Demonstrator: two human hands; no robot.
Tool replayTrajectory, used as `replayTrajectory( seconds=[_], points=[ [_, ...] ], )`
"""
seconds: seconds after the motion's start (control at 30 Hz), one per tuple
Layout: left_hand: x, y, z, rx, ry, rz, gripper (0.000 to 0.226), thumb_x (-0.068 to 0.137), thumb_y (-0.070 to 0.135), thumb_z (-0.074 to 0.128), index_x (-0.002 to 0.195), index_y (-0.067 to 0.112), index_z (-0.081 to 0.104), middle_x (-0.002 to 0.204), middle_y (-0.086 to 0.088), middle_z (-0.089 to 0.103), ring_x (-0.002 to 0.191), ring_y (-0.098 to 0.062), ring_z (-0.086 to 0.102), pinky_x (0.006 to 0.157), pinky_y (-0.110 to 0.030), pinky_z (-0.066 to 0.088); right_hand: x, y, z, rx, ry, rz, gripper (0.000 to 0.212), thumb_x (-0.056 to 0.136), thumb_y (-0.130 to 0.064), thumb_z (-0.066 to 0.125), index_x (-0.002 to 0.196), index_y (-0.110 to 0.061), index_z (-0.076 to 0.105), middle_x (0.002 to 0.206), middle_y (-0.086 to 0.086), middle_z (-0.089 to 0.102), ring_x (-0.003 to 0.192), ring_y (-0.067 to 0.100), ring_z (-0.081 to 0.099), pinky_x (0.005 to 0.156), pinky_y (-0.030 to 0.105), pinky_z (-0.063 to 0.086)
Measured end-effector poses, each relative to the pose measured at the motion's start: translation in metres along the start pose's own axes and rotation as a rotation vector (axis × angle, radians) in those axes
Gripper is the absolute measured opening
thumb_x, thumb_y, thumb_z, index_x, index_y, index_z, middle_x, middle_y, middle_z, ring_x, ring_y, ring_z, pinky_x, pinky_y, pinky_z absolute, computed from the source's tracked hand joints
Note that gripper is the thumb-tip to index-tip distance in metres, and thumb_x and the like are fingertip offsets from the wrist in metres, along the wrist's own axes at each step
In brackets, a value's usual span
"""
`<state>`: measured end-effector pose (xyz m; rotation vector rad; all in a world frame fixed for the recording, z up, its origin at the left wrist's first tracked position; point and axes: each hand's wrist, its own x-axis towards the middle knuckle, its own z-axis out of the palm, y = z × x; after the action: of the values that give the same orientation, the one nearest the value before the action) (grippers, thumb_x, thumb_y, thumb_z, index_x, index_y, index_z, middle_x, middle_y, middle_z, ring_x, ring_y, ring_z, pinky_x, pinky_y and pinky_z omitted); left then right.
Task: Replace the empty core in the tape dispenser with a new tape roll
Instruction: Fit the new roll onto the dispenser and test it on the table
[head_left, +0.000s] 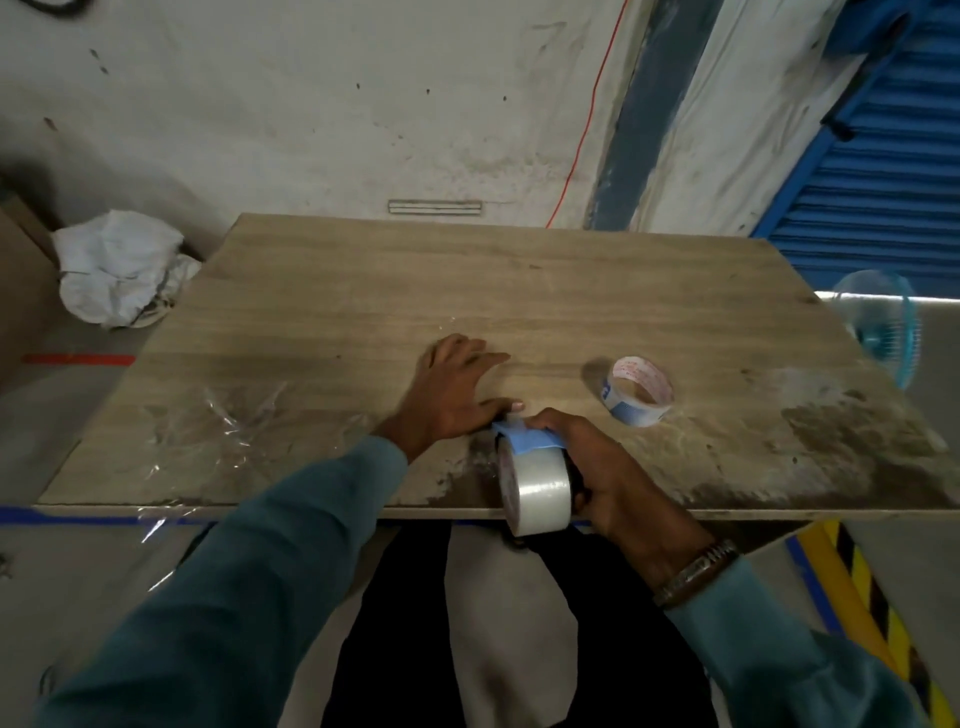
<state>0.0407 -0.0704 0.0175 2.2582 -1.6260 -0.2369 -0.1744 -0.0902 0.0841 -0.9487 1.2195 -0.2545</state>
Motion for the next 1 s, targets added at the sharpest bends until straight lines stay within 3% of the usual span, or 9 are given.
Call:
replayTrajectory(
  seconds=[0.07, 0.13, 0.23, 0.37, 0.57, 0.67, 0.8, 0.9, 1.0],
  points=[
    [0.000, -0.001, 0.004, -0.030, 0.016, 0.009, 0.083, 0.084, 0.081, 0.061, 0.156, 0.043, 0.044, 0.170, 0.003, 0.033, 0.160, -0.026, 0.014, 0.128, -0.051, 0.012, -0.007, 0.003, -0.005, 0.003, -0.012, 0.016, 0.039, 0.069, -0.043, 0.084, 0.093, -0.014, 0.078, 0.074, 0.007, 0.074, 0.055, 0.022, 0.066, 0.052, 0.026, 0.050],
    [0.001, -0.004, 0.006, -0.046, 0.036, 0.026, 0.082, 0.084, 0.082, 0.062, 0.154, 0.043, 0.046, 0.169, 0.004, 0.035, 0.160, -0.026, 0.016, 0.128, -0.052, 0.013, -0.015, 0.011, -0.010, 0.001, 0.004, 0.014, 0.027, 0.078, -0.035, 0.081, 0.091, -0.013, 0.077, 0.072, 0.008, 0.073, 0.061, 0.024, 0.067, 0.062, 0.031, 0.051],
    [0.000, -0.006, 0.007, -0.028, 0.070, 0.051, 0.078, 0.085, 0.082, 0.060, 0.150, 0.040, 0.052, 0.164, 0.004, 0.042, 0.156, -0.025, 0.025, 0.126, -0.053, 0.020, -0.039, 0.023, -0.013, 0.000, 0.025, 0.025, 0.035, 0.078, -0.035, 0.082, 0.102, -0.010, 0.080, 0.085, 0.014, 0.077, 0.078, 0.033, 0.070, 0.075, 0.041, 0.052],
    [0.001, -0.007, 0.014, 0.038, 0.114, 0.123, 0.072, 0.088, 0.080, 0.057, 0.141, 0.032, 0.063, 0.152, 0.002, 0.055, 0.144, -0.024, 0.046, 0.118, -0.050, 0.037, -0.062, 0.046, -0.020, 0.066, 0.045, 0.057, 0.030, 0.082, -0.034, 0.083, 0.104, -0.013, 0.079, 0.078, 0.008, 0.079, 0.066, 0.025, 0.071, 0.057, 0.028, 0.057],
    [-0.001, -0.005, 0.013, 0.042, 0.138, 0.160, 0.069, 0.091, 0.074, 0.059, 0.140, 0.026, 0.066, 0.148, -0.001, 0.059, 0.140, -0.026, 0.050, 0.116, -0.050, 0.041, -0.079, 0.079, -0.018, 0.076, 0.091, 0.069, 0.035, 0.079, -0.041, 0.086, 0.105, -0.018, 0.079, 0.102, 0.013, 0.081, 0.092, 0.034, 0.075, 0.083, 0.046, 0.060],
    [-0.001, -0.003, 0.011, 0.045, 0.137, 0.153, 0.069, 0.090, 0.074, 0.059, 0.139, 0.027, 0.066, 0.148, 0.001, 0.059, 0.141, -0.024, 0.050, 0.116, -0.050, 0.040, -0.083, 0.081, -0.017, 0.063, 0.078, 0.067, 0.035, 0.081, -0.042, 0.085, 0.107, -0.019, 0.081, 0.102, 0.012, 0.083, 0.102, 0.036, 0.077, 0.099, 0.053, 0.059],
    [-0.002, -0.004, 0.012, 0.027, 0.138, 0.142, 0.069, 0.089, 0.077, 0.058, 0.138, 0.029, 0.067, 0.148, 0.003, 0.060, 0.141, -0.023, 0.050, 0.116, -0.050, 0.040, -0.093, 0.082, -0.016, -0.011, 0.018, 0.020, 0.021, 0.094, -0.036, 0.078, 0.102, -0.017, 0.079, 0.097, 0.012, 0.083, 0.097, 0.032, 0.078, 0.095, 0.046, 0.060],
    [-0.002, -0.003, 0.010, 0.029, 0.137, 0.134, 0.067, 0.089, 0.075, 0.060, 0.138, 0.030, 0.066, 0.149, 0.004, 0.059, 0.142, -0.022, 0.049, 0.117, -0.050, 0.038, -0.094, 0.095, -0.013, -0.069, -0.036, 0.007, 0.030, 0.098, -0.045, 0.070, 0.108, -0.018, 0.078, 0.107, 0.010, 0.083, 0.105, 0.031, 0.077, 0.109, 0.050, 0.055],
    [-0.005, -0.001, 0.009, 0.047, 0.135, 0.135, 0.066, 0.091, 0.073, 0.061, 0.140, 0.029, 0.065, 0.150, 0.003, 0.058, 0.142, -0.022, 0.048, 0.117, -0.049, 0.036, -0.084, 0.117, -0.012, -0.126, -0.093, 0.041, 0.042, 0.095, -0.060, 0.068, 0.097, -0.020, 0.082, 0.112, 0.011, 0.082, 0.113, 0.035, 0.075, 0.113, 0.057, 0.050]
  ],
)
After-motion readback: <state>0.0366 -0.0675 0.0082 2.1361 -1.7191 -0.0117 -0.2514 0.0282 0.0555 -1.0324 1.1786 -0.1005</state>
